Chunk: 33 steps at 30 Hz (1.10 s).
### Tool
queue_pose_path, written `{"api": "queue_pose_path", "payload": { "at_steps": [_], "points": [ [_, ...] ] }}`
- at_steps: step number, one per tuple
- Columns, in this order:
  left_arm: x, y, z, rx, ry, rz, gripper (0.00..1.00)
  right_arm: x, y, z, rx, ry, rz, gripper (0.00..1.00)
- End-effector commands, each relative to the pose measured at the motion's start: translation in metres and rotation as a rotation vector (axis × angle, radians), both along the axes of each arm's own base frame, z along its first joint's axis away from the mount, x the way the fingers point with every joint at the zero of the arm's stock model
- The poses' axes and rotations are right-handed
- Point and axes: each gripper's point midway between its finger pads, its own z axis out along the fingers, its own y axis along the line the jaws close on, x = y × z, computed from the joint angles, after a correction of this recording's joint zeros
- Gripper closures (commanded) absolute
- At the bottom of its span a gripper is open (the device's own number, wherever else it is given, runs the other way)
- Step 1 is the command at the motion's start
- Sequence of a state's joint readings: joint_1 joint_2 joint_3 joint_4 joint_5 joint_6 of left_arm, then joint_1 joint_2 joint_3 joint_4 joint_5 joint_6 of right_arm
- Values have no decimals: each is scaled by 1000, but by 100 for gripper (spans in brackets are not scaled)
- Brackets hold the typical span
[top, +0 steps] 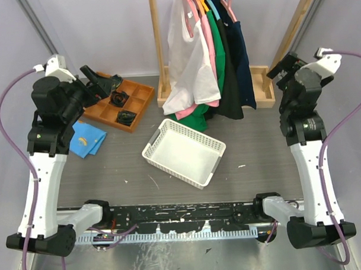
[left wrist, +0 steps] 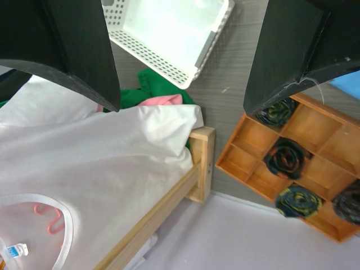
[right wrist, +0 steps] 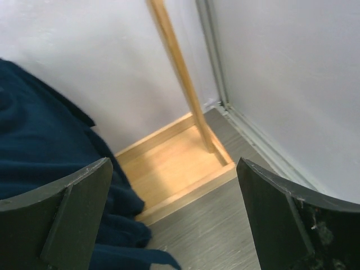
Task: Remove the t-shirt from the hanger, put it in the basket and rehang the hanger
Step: Pick up the hanger from the clothesline.
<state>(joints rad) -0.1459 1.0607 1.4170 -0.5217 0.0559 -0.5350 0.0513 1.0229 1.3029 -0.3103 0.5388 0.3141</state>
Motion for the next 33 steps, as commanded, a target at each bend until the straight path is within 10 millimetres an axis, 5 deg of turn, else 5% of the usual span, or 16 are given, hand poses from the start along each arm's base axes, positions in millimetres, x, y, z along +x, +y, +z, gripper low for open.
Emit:
{"api": "queue_pose_path", "payload": {
  "at_steps": [1,5,9,13,22,27,33],
  "points": [
    [-11,4,3,130,46,-36,2,5,29,37,45,-21,161,2],
    [-19,-12,28,64,-57,-113,2,5,54,84,62,-98,302,3],
    [-27,-34,39,16,-121,-237,2,11,87,104,88,-97,486,7],
    [-19,-40,32,21,-95,-243,2,13,107,108,109,-72,593,11],
    [34,-66,15,126,63,-233,2,29,113,100,99,-24,624,9],
    [33,-99,31,189,21,-255,2,34,119,99,108,-20,657,10],
    [17,-123,26,214,28,-322,2,33,119,104,94,-24,657,21]
  ]
}}
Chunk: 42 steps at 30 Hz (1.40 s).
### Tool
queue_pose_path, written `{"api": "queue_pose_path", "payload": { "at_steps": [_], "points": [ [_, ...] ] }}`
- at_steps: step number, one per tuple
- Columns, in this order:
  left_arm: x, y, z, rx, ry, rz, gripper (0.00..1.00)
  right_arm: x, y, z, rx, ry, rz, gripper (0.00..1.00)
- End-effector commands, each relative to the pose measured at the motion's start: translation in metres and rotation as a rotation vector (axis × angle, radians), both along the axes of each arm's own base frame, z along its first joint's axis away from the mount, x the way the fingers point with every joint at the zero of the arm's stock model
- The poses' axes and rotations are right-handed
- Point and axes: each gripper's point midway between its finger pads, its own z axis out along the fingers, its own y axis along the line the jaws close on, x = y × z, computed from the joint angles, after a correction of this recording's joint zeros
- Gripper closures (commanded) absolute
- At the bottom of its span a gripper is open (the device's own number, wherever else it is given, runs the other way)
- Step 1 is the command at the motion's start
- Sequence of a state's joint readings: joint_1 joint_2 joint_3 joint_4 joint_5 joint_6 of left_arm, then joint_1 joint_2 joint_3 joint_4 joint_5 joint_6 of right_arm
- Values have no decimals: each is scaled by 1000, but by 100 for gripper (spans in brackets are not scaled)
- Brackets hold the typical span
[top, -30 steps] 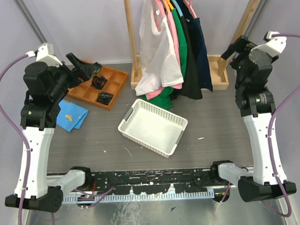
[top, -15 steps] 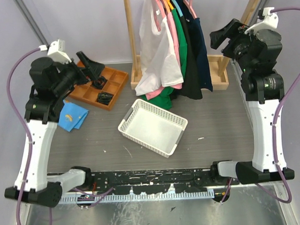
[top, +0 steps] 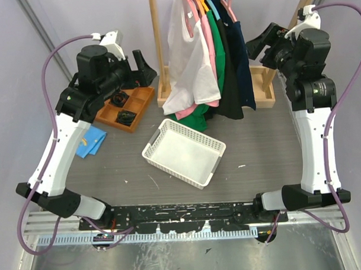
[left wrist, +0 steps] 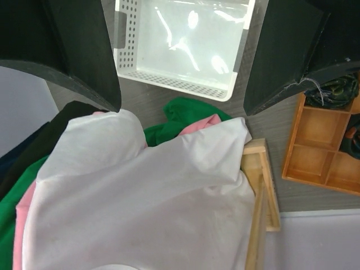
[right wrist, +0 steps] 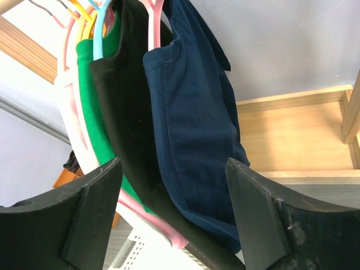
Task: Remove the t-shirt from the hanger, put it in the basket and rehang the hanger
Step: Pick up the hanger from the clothesline.
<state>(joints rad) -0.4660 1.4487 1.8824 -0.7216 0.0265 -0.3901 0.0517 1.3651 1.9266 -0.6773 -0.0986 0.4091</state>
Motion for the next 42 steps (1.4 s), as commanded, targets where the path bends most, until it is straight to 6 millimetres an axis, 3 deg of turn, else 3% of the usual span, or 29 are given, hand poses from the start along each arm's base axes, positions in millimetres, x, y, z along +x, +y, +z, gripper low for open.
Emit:
{"api": "queue_pose_path", "payload": {
  "at_steps": [1,3,8,9,17,24,32,38,42],
  "points": [
    [-15,-4,8,25,-44,-33,2,-11,2,36,-7,-106,12,23],
    [-26,-15,10,-1,-33,-111,2,-10,1,41,-14,-112,9,26],
    [-42,-27,17,-92,-51,-187,2,2,3,32,-45,-82,29,29],
    [-43,-30,11,-105,-50,-200,2,4,4,32,-47,-80,31,29],
    [-36,-19,8,-178,-37,-88,2,22,8,26,-57,-55,56,29],
    [-29,-28,3,-226,1,-91,2,30,12,38,-44,-83,73,29],
    [-13,-23,-9,-155,57,-26,2,43,14,28,-46,-62,83,30],
    [-18,-25,-25,-90,91,-66,2,47,12,41,-67,-96,72,32],
    [-29,-18,-31,-62,122,-66,2,52,6,32,-83,-70,44,32]
  ]
}}
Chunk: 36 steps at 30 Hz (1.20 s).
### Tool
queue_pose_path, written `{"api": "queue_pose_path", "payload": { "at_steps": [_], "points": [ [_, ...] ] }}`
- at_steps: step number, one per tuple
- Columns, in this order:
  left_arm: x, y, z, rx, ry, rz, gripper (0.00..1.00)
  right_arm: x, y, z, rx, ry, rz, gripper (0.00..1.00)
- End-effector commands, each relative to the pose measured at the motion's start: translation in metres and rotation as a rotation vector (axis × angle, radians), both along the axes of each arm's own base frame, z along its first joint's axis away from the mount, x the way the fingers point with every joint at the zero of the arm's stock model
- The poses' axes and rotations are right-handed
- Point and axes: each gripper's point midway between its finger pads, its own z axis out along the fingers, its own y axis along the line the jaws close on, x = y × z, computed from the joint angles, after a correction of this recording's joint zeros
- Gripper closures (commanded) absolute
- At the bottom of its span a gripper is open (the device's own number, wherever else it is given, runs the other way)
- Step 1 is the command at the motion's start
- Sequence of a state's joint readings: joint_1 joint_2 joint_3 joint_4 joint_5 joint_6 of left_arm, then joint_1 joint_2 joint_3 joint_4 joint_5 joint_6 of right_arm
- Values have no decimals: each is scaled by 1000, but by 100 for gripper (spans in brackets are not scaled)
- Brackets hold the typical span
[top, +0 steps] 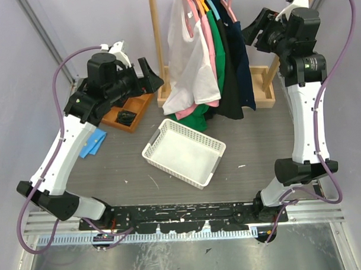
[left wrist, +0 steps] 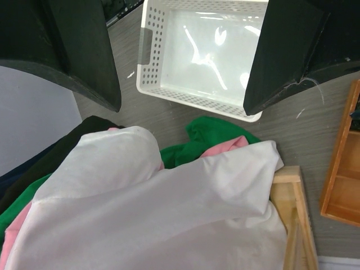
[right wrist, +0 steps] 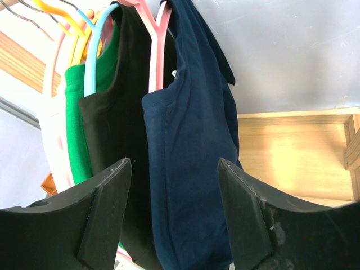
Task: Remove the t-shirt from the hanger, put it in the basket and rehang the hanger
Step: Pick up the hanger from the clothesline.
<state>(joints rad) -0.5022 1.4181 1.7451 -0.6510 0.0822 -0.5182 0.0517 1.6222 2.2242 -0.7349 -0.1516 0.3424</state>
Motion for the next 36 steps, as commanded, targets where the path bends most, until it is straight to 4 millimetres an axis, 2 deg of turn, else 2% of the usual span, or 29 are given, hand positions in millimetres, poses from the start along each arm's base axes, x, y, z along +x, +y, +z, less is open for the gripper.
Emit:
{"api": "queue_pose_path", "payload": {
  "at_steps": [1,11,26,33,36],
  "points": [
    [-19,10,-2,49,20,-21,2,-2,-3,22,-22,-68,-13,32],
    [-27,13,5,28,7,-19,2,12,6,17,-22,-58,25,33],
    [-17,6,9,20,-18,-27,2,32,23,6,-31,-44,59,38],
    [-16,5,9,17,-20,-31,2,40,32,2,-57,-38,58,44],
    [-17,5,11,12,-29,-32,2,42,32,2,-59,-40,52,51]
  ]
}}
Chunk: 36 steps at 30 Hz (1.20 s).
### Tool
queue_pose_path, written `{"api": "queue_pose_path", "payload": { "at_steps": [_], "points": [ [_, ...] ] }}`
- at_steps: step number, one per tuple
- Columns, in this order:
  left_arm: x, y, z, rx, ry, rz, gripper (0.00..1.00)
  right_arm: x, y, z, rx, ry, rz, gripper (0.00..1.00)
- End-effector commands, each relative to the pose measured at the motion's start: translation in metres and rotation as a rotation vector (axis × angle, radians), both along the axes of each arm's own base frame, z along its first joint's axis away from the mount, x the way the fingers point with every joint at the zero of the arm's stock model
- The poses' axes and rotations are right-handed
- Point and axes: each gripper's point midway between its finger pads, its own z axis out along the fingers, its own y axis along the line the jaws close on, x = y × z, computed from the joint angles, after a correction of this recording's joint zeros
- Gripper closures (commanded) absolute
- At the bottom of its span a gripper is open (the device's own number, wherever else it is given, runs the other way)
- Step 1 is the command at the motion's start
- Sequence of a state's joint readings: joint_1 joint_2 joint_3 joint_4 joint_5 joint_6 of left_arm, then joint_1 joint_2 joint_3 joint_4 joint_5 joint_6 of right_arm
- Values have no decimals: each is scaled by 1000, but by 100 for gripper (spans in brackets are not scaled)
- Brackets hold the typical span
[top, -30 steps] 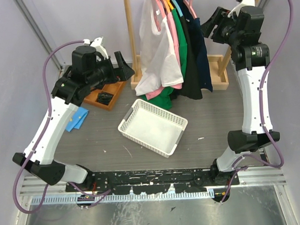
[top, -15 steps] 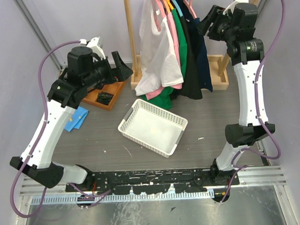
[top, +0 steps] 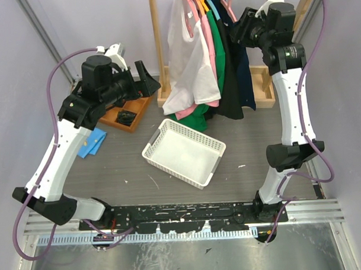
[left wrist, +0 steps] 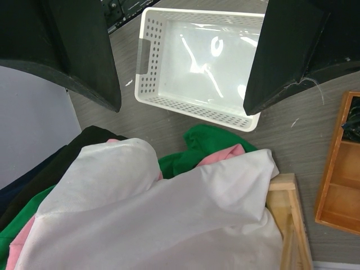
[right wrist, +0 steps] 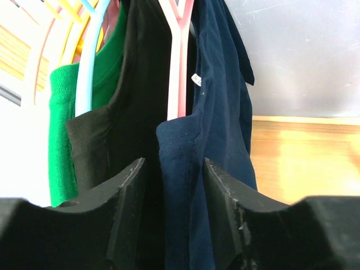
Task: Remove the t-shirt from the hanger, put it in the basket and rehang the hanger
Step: Pick up the hanger from the clothesline.
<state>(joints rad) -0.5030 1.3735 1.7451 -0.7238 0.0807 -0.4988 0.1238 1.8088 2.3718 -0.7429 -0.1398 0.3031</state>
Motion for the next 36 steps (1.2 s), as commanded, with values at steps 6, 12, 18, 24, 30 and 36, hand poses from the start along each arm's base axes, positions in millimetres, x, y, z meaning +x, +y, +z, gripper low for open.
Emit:
{"api": "queue_pose_path", "payload": {
  "at_steps": [6,12,18,24,30,36],
  "points": [
    [-1,-5,12,-22,-46,-29,2,-3,-7,24,-35,-75,-35,63],
    [-2,-5,14,-25,-52,-34,2,-3,-10,23,-53,-73,-48,79],
    [-3,-5,15,-28,-56,-36,2,-4,-11,28,-55,-89,-51,95],
    [-3,-6,18,-39,-62,-37,2,-3,-14,40,-62,-138,-68,100],
    [-1,-7,25,-59,-84,-32,2,-8,-22,71,-102,-272,-116,99],
    [2,-15,29,-81,-84,-57,2,-19,-27,99,-102,-381,-141,99]
  ]
}}
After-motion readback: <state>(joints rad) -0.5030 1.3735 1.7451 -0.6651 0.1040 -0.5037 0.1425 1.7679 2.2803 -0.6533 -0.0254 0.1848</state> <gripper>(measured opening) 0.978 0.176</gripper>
